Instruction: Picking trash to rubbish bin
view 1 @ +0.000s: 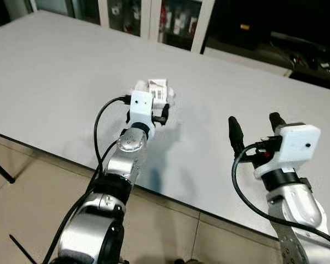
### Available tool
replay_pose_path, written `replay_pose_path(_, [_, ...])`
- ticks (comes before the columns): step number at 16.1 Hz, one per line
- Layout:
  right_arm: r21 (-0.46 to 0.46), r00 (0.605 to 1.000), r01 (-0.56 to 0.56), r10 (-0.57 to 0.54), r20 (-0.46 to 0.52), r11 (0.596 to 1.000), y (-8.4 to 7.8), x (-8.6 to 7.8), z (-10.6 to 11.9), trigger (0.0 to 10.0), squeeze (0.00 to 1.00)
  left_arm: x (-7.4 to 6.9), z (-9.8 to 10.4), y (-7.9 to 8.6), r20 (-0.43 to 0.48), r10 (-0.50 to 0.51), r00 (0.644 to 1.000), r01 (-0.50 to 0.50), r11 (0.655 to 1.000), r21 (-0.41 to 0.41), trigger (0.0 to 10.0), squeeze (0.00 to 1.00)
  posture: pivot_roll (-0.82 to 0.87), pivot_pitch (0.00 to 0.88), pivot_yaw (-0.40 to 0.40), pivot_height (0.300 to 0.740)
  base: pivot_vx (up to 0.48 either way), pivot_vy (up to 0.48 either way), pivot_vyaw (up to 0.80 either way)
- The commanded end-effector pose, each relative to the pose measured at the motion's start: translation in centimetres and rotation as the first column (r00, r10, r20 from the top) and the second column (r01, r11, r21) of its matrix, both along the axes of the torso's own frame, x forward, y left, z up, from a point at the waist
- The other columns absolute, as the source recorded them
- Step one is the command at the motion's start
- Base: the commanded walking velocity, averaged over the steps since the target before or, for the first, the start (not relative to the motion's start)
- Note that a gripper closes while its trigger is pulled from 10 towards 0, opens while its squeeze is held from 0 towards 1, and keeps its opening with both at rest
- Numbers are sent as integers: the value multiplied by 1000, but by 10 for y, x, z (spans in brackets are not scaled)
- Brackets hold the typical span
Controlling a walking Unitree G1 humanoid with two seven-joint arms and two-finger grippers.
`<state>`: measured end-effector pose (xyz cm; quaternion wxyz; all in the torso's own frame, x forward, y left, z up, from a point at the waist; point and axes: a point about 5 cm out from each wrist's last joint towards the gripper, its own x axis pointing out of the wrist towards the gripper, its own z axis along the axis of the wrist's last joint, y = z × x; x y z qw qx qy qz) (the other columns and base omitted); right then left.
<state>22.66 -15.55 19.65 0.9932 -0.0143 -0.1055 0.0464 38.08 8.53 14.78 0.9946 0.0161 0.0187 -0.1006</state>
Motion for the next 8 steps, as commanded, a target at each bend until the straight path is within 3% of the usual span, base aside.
replay_pose_path(1, [2,1000,2,-2,-3,1000,-1,-4,3,10000,0,2,1,-1,6,14,1000,-14,1000,18,10000,0,58,187,-129,740,0,0,0])
replay_pose_path(3, [17,999,-8,9,-31,1000,3,-12,3,10000,0,6,-5,4,-6,23,1000,-23,995,102,10000,0,36,253,-160,740,0,0,0])
replay_pose_path(8, [21,998,3,-2,-65,1000,3,-20,2,10000,0,10,-2,5,-4,30,1000,-29,994,103,10000,0,2,300,-159,740,0,0,0])
